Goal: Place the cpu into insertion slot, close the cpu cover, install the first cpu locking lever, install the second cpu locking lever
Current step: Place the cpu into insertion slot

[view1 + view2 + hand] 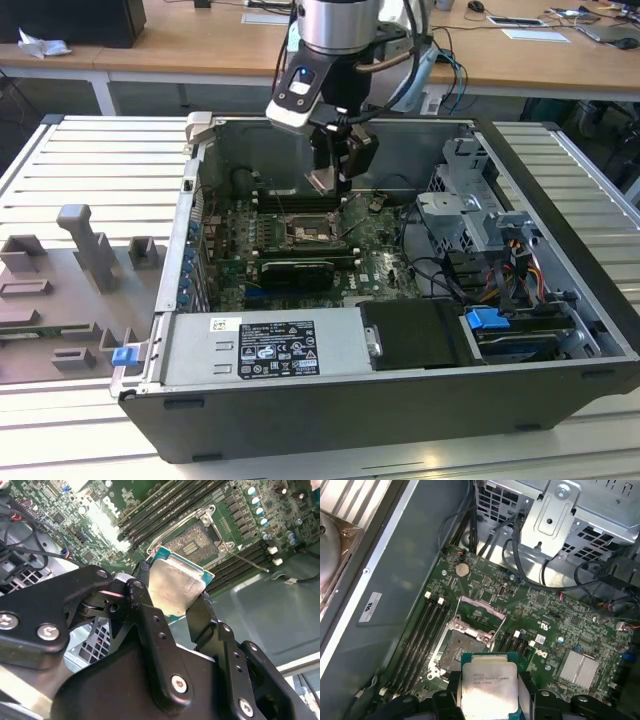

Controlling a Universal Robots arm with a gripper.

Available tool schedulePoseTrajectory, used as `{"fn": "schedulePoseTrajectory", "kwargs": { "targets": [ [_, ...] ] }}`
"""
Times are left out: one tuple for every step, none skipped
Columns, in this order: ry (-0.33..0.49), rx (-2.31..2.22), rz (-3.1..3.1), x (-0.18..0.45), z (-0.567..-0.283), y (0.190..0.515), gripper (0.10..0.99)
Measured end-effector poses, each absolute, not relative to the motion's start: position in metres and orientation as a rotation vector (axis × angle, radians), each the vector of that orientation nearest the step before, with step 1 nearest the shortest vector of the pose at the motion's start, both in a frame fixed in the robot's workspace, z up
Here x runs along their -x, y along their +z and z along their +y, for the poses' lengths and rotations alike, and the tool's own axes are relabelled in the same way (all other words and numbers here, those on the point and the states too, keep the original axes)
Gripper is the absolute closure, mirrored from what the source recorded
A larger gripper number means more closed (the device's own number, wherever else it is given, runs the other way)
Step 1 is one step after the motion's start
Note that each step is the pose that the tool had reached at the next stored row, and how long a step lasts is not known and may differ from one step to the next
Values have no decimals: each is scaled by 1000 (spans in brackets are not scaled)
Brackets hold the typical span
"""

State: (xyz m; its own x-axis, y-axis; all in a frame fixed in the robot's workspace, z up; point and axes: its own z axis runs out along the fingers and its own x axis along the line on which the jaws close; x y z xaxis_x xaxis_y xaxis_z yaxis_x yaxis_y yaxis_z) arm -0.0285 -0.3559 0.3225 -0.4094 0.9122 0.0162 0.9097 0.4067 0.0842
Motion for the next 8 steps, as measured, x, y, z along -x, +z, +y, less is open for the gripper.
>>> {"fn": "schedulePoseTrajectory", "kwargs": {
  "targets": [
    [124, -1696, 2603, 29, -356, 320, 549],
    [123, -1709, 2594, 29, -356, 319, 549],
    [123, -1726, 2582, 29, -356, 317, 549],
    [122, -1759, 2558, 29, -356, 315, 549],
    [121, -1792, 2534, 29, -356, 313, 549],
    [121, -1815, 2517, 29, -356, 311, 549],
    [120, -1837, 2500, 29, -356, 309, 549],
    [119, -1880, 2466, 29, -356, 305, 549]
  ]
}}
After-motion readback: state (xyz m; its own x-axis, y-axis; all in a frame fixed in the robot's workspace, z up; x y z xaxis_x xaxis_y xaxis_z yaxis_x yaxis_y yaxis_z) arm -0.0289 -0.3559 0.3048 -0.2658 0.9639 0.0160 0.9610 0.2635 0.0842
